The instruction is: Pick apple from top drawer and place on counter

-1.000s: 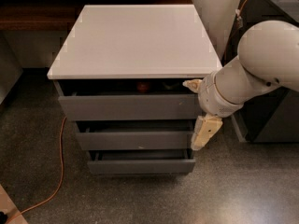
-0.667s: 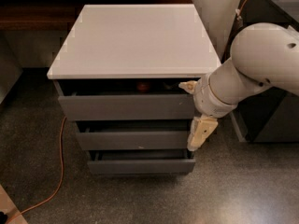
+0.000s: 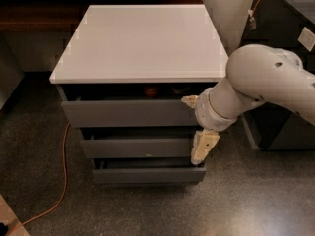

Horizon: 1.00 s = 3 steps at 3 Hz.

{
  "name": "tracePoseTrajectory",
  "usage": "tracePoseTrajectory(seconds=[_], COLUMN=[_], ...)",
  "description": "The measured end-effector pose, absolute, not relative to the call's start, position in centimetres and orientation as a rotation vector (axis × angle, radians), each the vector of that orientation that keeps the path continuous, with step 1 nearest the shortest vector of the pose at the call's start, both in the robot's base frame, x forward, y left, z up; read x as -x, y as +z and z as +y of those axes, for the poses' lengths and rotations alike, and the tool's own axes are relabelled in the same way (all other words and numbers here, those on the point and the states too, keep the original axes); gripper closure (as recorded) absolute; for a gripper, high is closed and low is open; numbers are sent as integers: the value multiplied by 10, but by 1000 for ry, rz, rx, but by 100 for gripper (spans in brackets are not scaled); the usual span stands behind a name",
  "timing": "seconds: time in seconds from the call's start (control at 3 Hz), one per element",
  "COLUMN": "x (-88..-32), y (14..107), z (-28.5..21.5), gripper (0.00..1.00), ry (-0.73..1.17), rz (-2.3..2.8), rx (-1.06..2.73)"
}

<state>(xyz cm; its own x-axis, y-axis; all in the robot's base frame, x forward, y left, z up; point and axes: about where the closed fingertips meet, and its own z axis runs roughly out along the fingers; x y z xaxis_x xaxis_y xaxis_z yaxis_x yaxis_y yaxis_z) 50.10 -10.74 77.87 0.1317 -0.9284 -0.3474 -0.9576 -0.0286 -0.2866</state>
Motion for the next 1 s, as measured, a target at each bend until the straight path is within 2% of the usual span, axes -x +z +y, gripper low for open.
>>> tracePoseTrajectory(seconds=[1.0], x=[-557], y=[736], z=[-119], gripper=[0], ry=[12], rz=[1779], rx=[1951])
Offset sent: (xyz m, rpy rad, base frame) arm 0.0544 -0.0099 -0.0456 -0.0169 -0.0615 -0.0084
